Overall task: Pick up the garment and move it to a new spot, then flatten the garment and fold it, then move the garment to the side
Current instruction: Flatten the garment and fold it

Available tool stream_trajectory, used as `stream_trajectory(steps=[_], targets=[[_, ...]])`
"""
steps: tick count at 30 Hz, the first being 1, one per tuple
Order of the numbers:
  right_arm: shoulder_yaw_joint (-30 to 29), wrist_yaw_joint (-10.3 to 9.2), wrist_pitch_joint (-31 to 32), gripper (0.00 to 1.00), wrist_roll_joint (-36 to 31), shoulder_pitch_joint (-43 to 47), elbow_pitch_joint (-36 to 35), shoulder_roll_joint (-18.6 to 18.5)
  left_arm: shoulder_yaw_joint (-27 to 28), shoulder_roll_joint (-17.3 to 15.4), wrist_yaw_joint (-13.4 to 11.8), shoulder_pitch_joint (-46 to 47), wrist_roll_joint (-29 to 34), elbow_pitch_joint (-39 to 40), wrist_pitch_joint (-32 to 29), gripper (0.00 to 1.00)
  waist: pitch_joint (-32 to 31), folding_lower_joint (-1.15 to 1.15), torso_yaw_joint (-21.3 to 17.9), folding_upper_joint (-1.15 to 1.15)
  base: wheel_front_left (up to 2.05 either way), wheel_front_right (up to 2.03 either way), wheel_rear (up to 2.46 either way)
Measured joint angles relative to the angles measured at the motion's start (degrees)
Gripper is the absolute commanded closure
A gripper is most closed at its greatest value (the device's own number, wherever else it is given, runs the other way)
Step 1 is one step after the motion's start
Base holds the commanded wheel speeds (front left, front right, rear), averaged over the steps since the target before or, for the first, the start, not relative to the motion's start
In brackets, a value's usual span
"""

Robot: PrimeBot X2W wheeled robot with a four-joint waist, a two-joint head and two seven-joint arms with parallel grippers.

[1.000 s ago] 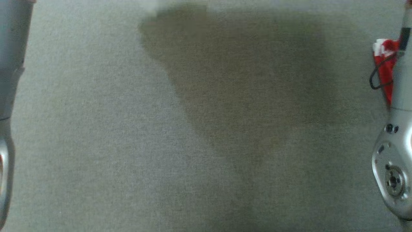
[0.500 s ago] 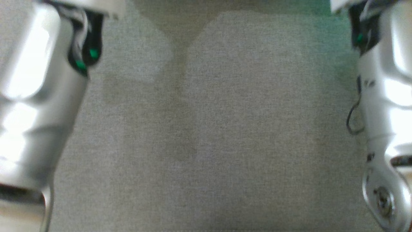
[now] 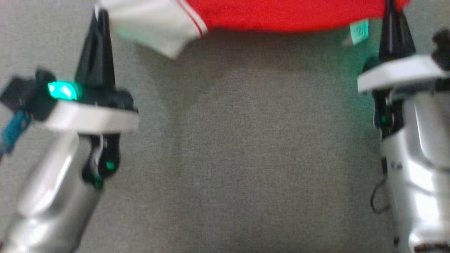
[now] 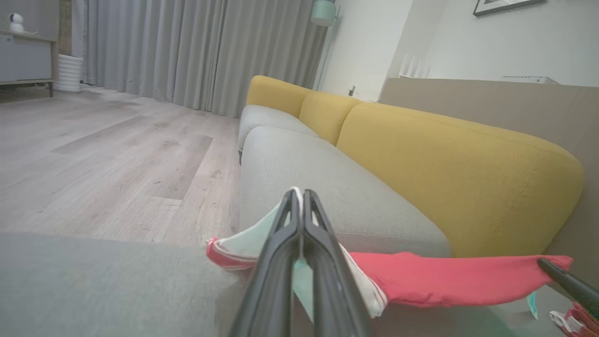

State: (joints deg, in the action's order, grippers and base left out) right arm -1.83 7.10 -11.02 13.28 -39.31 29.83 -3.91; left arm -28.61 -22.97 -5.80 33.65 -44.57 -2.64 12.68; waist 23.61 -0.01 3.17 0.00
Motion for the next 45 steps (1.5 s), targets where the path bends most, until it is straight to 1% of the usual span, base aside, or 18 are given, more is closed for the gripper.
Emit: stream_trajectory(steps=[4,9,14,17,19,22,25,28,33,40,41,45], targets=[[-0.89,0.00,2.48,1.00,2.33,9.50,-8.99,0.22,0.32,-0.92,-2.50,-8.76,-0.90,5.80,0.09,1.00,-3.15,-0.01,0.34,0.00,0.00,0.00,0.00],[-1.69,0.00,7.42,1.00,5.30,22.50,-20.84,0.78,0.63,-2.85,-5.79,-20.23,-2.01,12.69,0.48,1.00,-8.27,-0.01,0.51,0.00,0.00,0.00,0.00],[-2.58,0.00,12.90,1.00,6.77,37.15,-32.74,1.20,0.01,-6.37,-8.72,-30.86,-2.01,20.02,-0.74,1.00,-13.87,-0.02,0.68,0.00,0.00,0.00,0.00],[-2.66,0.00,16.92,1.00,7.33,45.37,-39.04,1.35,-0.49,-9.09,-11.39,-36.41,-1.81,24.30,-2.21,1.00,-16.95,-0.02,0.76,0.00,0.00,0.00,0.00],[-2.92,0.00,19.05,1.00,7.43,49.74,-42.48,1.43,-0.82,-10.72,-12.95,-39.92,-1.76,26.82,-3.31,1.00,-18.56,-0.02,0.69,0.01,0.00,0.00,0.00],[-3.37,0.00,21.42,1.00,8.82,54.25,-45.56,1.51,-1.02,-11.61,-14.94,-44.31,-1.78,29.61,-4.12,1.00,-20.18,-0.01,0.41,0.01,0.00,0.00,0.00],[-3.79,0.00,21.63,1.00,10.11,56.16,-46.13,1.59,-1.91,-12.25,-15.21,-46.02,-1.77,30.63,-4.89,1.00,-20.58,-0.01,0.04,0.01,0.00,0.00,0.00],[-3.77,0.00,21.72,1.00,10.93,56.28,-44.34,1.60,-3.07,-11.94,-14.78,-45.55,-1.91,29.96,-5.48,1.00,-20.12,0.01,-0.05,0.01,0.00,0.00,0.00],[-3.85,0.00,22.16,1.00,11.02,54.38,-37.83,1.63,-4.58,-10.04,-12.07,-42.29,-2.88,24.05,-6.14,1.00,-18.40,0.01,-0.05,0.01,0.00,0.00,0.00],[-4.22,0.00,22.09,1.00,12.12,44.81,-29.85,1.62,-4.75,-5.59,-7.95,-33.42,-4.42,15.77,-5.93,1.00,-15.09,0.02,-0.34,0.00,0.00,0.00,0.00],[-4.22,0.00,22.09,1.00,12.12,44.81,-29.85,1.62,-4.75,-5.59,-7.95,-33.42,-4.42,15.77,-5.93,1.00,-15.09,0.02,-0.34,0.00,0.00,0.00,0.00],[-4.20,0.00,21.27,1.00,12.54,39.34,-26.15,1.60,-4.44,-1.85,-6.42,-26.18,-4.95,9.68,-4.72,1.00,-13.12,0.02,-0.53,0.00,0.00,0.00,0.00]])
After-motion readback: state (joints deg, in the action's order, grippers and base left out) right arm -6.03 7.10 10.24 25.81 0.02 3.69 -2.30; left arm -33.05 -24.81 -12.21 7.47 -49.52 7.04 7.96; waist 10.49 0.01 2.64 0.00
